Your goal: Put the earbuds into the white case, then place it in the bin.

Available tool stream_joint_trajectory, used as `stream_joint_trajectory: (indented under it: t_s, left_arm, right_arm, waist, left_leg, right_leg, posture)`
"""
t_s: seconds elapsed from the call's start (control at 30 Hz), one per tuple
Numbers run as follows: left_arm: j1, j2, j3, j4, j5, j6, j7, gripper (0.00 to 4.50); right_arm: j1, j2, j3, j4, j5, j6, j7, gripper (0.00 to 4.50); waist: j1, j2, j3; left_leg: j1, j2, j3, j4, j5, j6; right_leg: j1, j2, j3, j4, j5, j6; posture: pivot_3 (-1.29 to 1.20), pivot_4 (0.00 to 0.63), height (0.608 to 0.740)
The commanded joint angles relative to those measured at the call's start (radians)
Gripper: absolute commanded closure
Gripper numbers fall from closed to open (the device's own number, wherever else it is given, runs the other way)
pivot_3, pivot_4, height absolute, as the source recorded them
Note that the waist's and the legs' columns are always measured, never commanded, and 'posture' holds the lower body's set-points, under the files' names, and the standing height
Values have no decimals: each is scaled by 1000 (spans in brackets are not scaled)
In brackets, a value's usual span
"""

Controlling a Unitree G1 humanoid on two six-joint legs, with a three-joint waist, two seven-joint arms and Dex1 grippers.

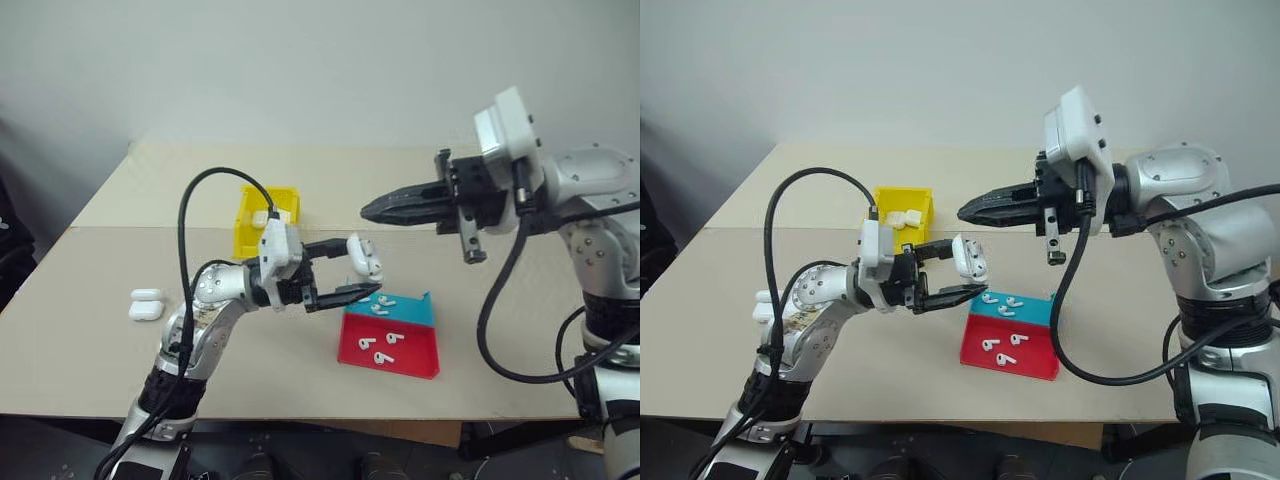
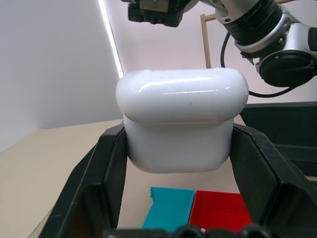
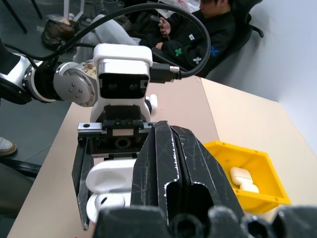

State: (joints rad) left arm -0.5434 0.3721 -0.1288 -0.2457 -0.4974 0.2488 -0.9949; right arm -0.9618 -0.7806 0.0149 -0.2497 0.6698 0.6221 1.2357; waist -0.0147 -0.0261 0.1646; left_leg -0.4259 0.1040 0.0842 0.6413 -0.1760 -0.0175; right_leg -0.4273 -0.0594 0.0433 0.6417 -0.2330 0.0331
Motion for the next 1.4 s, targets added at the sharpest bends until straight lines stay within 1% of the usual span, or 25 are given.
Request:
stream_joint_trajectory:
  t_s: [0.03, 0.1, 0.33, 0.53, 0.7, 0.8, 0.93, 1.03, 1.1, 1.2, 1.33, 1.4]
  left_arm:
    - [0, 6, 11, -37, -13, 3, 4, 1713]
    - [0, 4, 7, -32, -9, 0, 3, 1713]
    - [-15, -7, 3, -46, -15, 4, 8, 1713]
    - [-4, 0, 10, -53, -17, 1, 11, 1713]
    - [3, 4, 11, -63, -22, 6, 18, 1713]
    - [3, 4, 10, -60, -23, 4, 18, 1713]
    - [5, 4, 12, -47, -15, -7, 20, 1713]
    - [14, 2, 35, -52, -7, -13, 58, 1713]
    - [6, -16, 62, -59, 8, -20, 128, 1713]
    - [-48, -76, 109, -44, 71, -17, 311, 1713]
    - [-182, -203, 201, 117, 223, -84, 658, 1713]
    - [-239, -213, 221, 230, 313, -87, 788, 1713]
  right_arm:
    - [-37, 18, 8, -75, 36, 31, -16, 4471]
    - [-53, 31, 39, -84, 24, 39, -19, 4471]
    - [-68, 22, 201, -77, -151, -25, 6, 4471]
    - [-52, -14, 211, -48, -211, -62, 41, 4471]
    - [-33, -43, 178, -43, -208, -76, 66, 4471]
    - [-43, -31, 133, -39, -166, -55, 51, 4471]
    - [-61, 11, 17, -18, -62, -31, 15, 4471]
    - [-48, 30, -92, -6, 5, -28, -46, 4471]
    - [-31, 52, -172, -10, 59, -4, -124, 4471]
    - [24, 78, -261, -37, 100, 26, -256, 4471]
    - [174, 124, -308, -116, 116, 93, -459, 4471]
    - [218, 169, -330, -170, 182, 131, -557, 4471]
  waist:
    - [-2, 0, 0]
    - [-2, 0, 0]
    - [1, 0, 0]
    - [2, 0, 0]
    - [2, 0, 0]
    - [0, 0, 0]
    - [1, 0, 0]
    - [2, 0, 0]
    - [3, 0, 0]
    - [6, 0, 0]
    - [16, 0, 0]
    - [12, 0, 0]
  left_leg:
    - [0, 0, 0, 0, 0, 0]
    - [1, 0, 0, 0, 0, 0]
    - [0, 0, 0, 0, 0, 0]
    - [0, 0, 0, 0, 0, 0]
    - [0, 0, 1, 0, 0, 0]
    - [0, 0, 0, 0, 0, 0]
    - [0, 0, 0, 0, 0, 0]
    - [0, 0, 0, 0, 0, 0]
    - [0, 0, 0, 0, 0, 0]
    - [0, 0, -1, 0, 0, 0]
    - [1, -1, -1, 1, 0, 0]
    - [1, -1, -2, 1, 0, 0]
  right_leg:
    - [0, 0, 0, 0, 0, 0]
    - [0, 0, 0, 1, 0, 0]
    - [0, 0, 0, 0, 0, 0]
    - [0, 0, 0, 0, 0, 0]
    - [0, 0, 0, 0, 0, 0]
    - [0, 0, 0, 0, 0, 0]
    - [0, 0, 0, 0, 0, 0]
    - [0, 0, 0, 0, 0, 0]
    - [1, 0, 0, 0, 0, 0]
    - [2, 0, -1, 0, 0, 0]
    - [3, 0, -1, 0, 1, 1]
    - [3, 0, 0, 0, 1, 1]
  posture:
    - [0, 150, 740]
    - [0, 150, 740]
    - [0, 150, 740]
    - [0, 150, 740]
    - [0, 150, 740]
    - [0, 150, 740]
    - [0, 150, 740]
    - [0, 150, 740]
    - [0, 150, 740]
    - [0, 150, 740]
    - [0, 150, 740]
    - [0, 150, 740]
